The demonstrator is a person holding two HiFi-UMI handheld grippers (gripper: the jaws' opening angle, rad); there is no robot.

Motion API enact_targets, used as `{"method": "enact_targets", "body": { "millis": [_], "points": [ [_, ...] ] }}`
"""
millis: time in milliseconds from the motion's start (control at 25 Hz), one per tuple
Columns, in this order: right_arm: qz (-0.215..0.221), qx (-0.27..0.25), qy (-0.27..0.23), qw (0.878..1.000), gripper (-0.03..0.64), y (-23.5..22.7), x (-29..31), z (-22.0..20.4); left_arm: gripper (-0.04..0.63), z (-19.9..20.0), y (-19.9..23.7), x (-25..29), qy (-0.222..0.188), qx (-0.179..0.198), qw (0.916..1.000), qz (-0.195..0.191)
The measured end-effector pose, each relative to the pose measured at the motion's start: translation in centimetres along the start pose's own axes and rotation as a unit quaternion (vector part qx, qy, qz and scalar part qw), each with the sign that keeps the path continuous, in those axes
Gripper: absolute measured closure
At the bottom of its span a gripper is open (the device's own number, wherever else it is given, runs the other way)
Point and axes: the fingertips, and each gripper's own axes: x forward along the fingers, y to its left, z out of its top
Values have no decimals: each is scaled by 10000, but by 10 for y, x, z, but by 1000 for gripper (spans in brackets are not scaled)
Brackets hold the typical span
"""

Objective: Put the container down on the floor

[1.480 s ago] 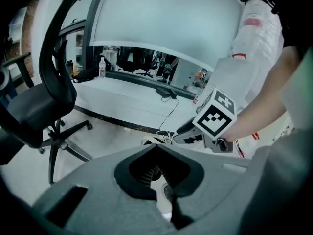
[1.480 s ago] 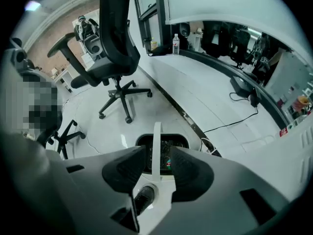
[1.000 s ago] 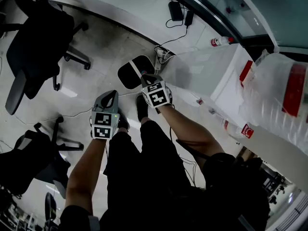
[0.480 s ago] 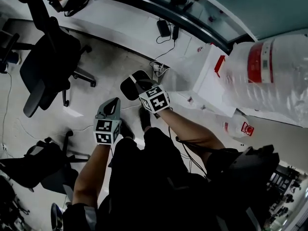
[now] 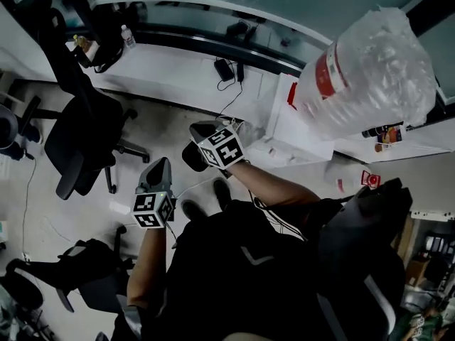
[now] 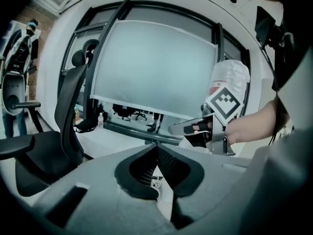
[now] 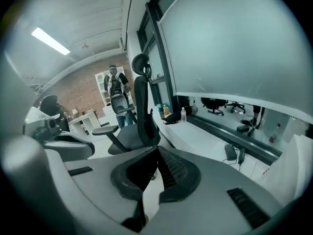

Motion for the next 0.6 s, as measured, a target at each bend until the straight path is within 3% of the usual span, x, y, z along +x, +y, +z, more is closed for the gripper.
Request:
{"method": "enact_targets", "body": {
  "millis": [400,600],
  "points": [
    [-139,-92,-507,9986,607,0,-43,55,588,76,2,-25,-560,179,9982,85],
    [-48,-35,-702,9975,609,6,-59,77,589,91,-12,-26,-643,44,9979,17]
  ]
}}
